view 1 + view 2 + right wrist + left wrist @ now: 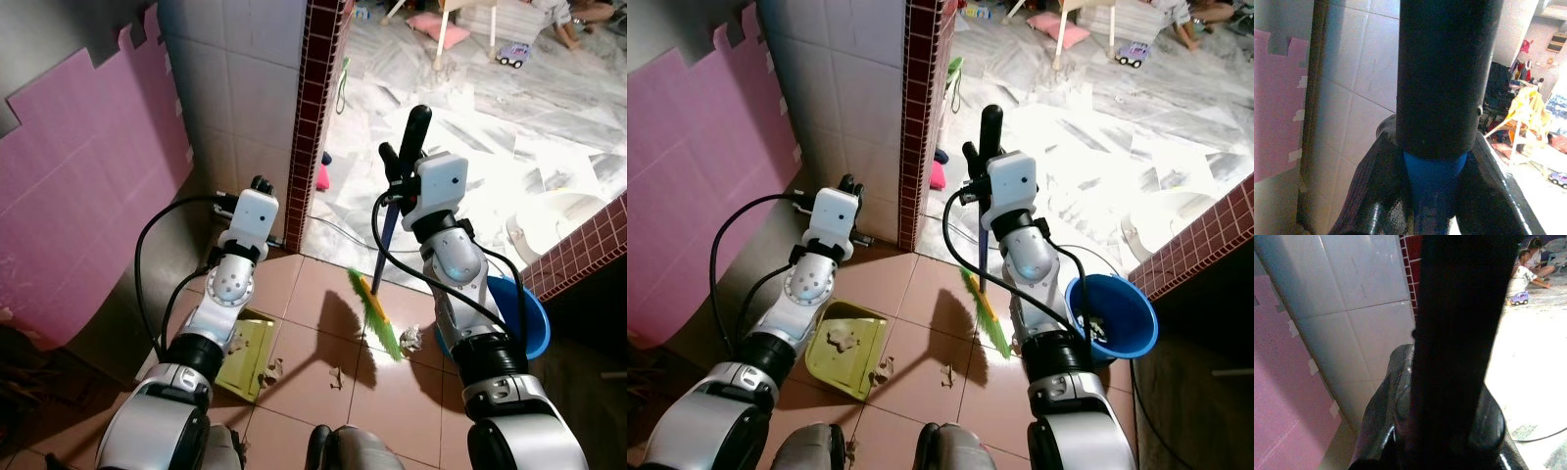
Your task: Sweep floor
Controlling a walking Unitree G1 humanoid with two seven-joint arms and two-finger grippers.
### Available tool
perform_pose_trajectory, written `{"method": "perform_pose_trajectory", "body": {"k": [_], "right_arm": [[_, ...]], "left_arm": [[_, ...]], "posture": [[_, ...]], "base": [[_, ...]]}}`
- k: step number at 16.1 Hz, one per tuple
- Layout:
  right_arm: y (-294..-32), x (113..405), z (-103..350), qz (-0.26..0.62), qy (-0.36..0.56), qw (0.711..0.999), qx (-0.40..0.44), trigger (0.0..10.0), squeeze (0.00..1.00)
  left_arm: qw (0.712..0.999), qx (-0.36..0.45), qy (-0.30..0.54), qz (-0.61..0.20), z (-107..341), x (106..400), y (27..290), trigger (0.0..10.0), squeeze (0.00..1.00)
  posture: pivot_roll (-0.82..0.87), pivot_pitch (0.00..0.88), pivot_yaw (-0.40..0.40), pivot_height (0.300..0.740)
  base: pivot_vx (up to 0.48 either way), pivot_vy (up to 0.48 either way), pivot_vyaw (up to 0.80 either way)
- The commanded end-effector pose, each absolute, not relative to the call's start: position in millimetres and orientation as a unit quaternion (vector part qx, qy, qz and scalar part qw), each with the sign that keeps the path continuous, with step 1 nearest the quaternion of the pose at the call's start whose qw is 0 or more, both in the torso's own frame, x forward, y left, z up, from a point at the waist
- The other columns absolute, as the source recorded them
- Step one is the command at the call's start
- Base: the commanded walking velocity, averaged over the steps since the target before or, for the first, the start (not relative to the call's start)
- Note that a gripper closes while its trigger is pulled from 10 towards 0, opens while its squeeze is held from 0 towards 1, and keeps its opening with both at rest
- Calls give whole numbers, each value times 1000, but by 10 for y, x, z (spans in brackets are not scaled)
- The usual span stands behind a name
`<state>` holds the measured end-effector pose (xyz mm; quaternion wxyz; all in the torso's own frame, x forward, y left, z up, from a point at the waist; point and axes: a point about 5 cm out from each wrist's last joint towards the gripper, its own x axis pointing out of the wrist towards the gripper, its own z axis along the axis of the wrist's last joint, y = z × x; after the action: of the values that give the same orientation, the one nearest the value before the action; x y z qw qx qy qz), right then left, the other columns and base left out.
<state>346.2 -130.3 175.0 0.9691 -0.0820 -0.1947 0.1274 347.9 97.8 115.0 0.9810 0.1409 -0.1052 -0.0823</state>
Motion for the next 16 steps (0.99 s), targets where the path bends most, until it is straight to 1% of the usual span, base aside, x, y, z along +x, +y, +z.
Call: {"method": "perform_pose_trajectory", "body": {"k": [1,2,5,7,8,9,10,12,16], "right_arm": [[-1289,3469,1936,128,-230,961,-88,10000,0],[-1291,3469,1939,128,-230,961,-88,10000,0],[-1294,3487,1808,121,-189,970,-90,10000,0],[-1267,3522,1648,114,-125,985,-43,10000,0],[-1272,3533,1612,109,-111,988,-26,10000,0],[-1289,3542,1611,107,-110,988,-27,10000,0],[-1314,3555,1607,105,-109,988,-36,10000,0],[-1340,3558,1609,100,-112,988,-38,10000,0],[-1298,3542,1554,99,-95,990,-19,10000,0]], "left_arm": [[988,104,-91,-68,1096,3466,952,10000,0],[989,101,-89,-65,1088,3468,959,10000,0],[998,36,-57,-17,992,3464,1160,10000,0],[999,5,-41,7,950,3467,1249,10000,0],[999,-4,-43,11,958,3467,1255,10000,0],[999,-17,-46,15,979,3474,1250,10000,0],[998,-34,-58,17,1049,3497,1238,10000,0],[996,-34,-86,16,1180,3523,1235,10000,0],[989,-48,-139,17,1485,3563,1359,10000,0]], "posture": [[-76,79,-120,740],[-76,79,-119,740],[-70,76,-115,740],[-64,74,-114,740],[-64,74,-114,740],[-59,71,-114,740],[-57,65,-113,740],[-53,61,-111,740],[-28,43,-104,740]], "base": [[0,0,0],[0,0,0],[0,0,0],[0,0,0],[0,0,0],[0,0,0],[0,0,0],[0,0,0],[0,0,0]]}}
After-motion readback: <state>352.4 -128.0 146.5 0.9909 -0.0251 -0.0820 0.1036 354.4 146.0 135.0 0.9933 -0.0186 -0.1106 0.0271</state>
